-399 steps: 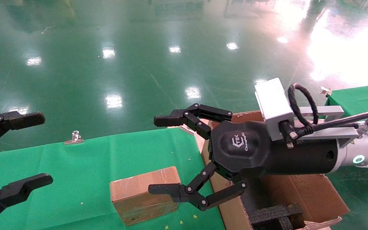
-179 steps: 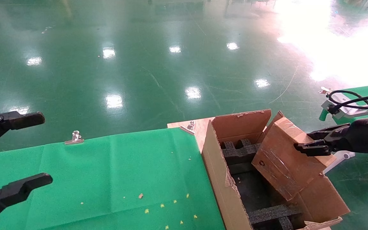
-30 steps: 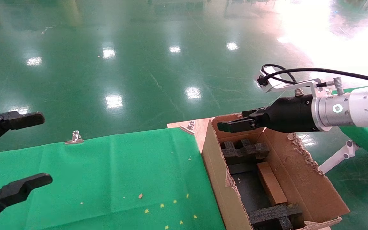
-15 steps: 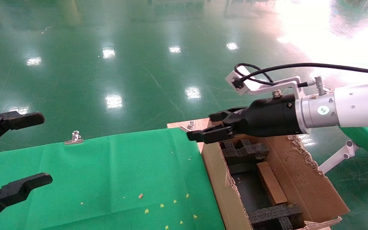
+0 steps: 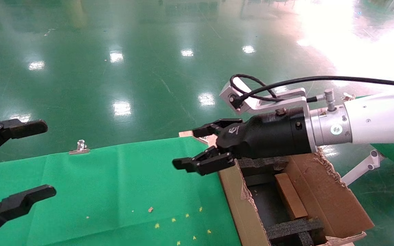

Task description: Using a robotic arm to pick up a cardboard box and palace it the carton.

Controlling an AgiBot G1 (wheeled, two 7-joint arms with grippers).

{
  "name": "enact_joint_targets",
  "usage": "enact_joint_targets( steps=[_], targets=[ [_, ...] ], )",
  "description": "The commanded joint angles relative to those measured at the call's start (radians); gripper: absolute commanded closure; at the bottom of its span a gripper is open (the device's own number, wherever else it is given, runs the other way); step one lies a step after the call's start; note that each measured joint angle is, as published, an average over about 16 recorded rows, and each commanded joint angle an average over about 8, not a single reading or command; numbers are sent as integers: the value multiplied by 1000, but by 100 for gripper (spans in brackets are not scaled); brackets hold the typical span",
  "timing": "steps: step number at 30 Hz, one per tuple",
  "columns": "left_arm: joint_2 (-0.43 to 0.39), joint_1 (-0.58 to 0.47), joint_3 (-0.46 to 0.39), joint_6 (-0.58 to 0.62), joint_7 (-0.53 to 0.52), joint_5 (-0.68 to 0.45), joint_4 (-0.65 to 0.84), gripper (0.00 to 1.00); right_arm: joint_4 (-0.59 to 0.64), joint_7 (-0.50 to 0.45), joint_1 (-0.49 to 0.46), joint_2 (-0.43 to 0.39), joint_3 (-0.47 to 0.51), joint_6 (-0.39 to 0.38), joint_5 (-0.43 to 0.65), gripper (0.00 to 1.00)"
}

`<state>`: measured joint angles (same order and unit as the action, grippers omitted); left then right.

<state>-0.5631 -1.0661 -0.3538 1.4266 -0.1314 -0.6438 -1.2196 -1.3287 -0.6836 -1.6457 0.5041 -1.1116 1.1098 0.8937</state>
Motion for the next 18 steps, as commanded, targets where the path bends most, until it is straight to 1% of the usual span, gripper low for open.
enact_joint_targets(
  steps=[1,18],
  targets=[
    [0,0,0,0,0,0,0,0,3,32,37,7,54,25,-11,0],
    [0,0,0,0,0,0,0,0,26,293,337,63,491,228,-96,0]
  ],
)
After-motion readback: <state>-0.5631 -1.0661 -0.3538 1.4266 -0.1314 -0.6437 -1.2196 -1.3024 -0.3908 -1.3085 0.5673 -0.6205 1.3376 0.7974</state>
